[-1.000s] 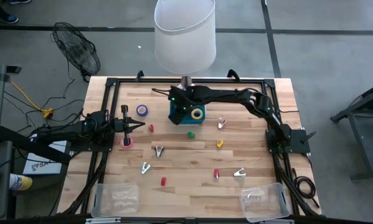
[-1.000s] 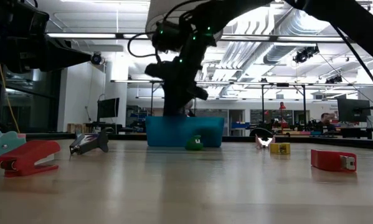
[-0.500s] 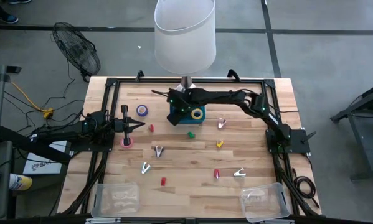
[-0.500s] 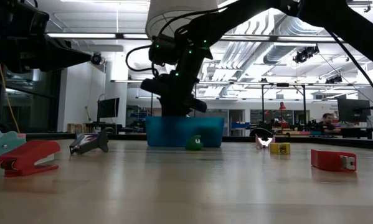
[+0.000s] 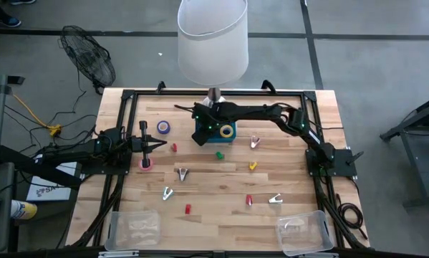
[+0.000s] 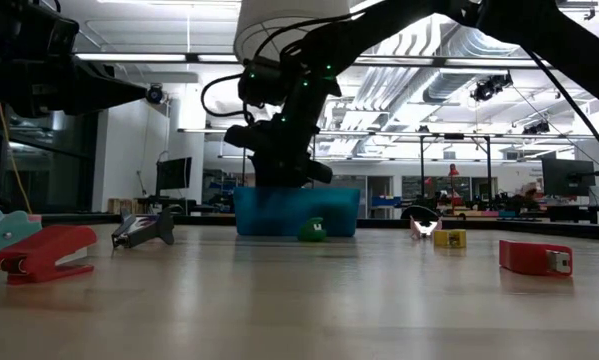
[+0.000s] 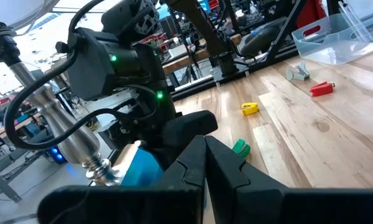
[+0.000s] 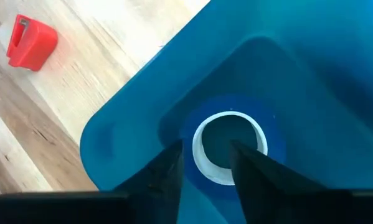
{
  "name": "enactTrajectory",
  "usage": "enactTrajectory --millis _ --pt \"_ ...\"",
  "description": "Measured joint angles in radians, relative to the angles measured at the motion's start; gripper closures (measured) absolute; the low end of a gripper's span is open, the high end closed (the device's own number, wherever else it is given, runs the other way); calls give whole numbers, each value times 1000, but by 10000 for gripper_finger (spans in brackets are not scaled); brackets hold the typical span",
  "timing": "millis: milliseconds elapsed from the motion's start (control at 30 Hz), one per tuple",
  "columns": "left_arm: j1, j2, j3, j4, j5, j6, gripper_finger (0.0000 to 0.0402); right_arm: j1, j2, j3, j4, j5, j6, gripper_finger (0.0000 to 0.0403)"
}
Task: Pick and place Stapler, Stapler remover, tape
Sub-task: Put the pink staple remover into the right transparent bin
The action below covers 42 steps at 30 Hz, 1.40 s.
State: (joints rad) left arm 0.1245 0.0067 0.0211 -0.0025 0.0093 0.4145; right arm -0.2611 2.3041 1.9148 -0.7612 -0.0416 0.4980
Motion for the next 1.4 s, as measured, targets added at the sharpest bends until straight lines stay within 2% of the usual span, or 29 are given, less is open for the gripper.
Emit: enactTrajectory --millis 233,500,567,767,933,1167,1267,1400 --pt "0 0 0 0 0 0 400 0 -62 2 -37 -17 -31 258" --pt "0 0 0 0 0 0 400 4 -127 2 -218 17 -61 256" --pt "0 0 0 0 0 0 400 10 -136 2 -262 67 -37 256" --pt "0 0 0 0 -1 0 400 34 -183 2 -410 272 176 256" --pt "0 0 0 0 -1 0 400 54 -215 2 -550 417 262 256" --pt "0 0 0 0 -1 0 400 80 -253 -1 -685 501 288 256" --pt "0 0 0 0 -1 0 400 96 -305 -61 -667 507 288 257" --pt "0 0 0 0 -1 0 400 120 -424 -259 -529 477 264 256"
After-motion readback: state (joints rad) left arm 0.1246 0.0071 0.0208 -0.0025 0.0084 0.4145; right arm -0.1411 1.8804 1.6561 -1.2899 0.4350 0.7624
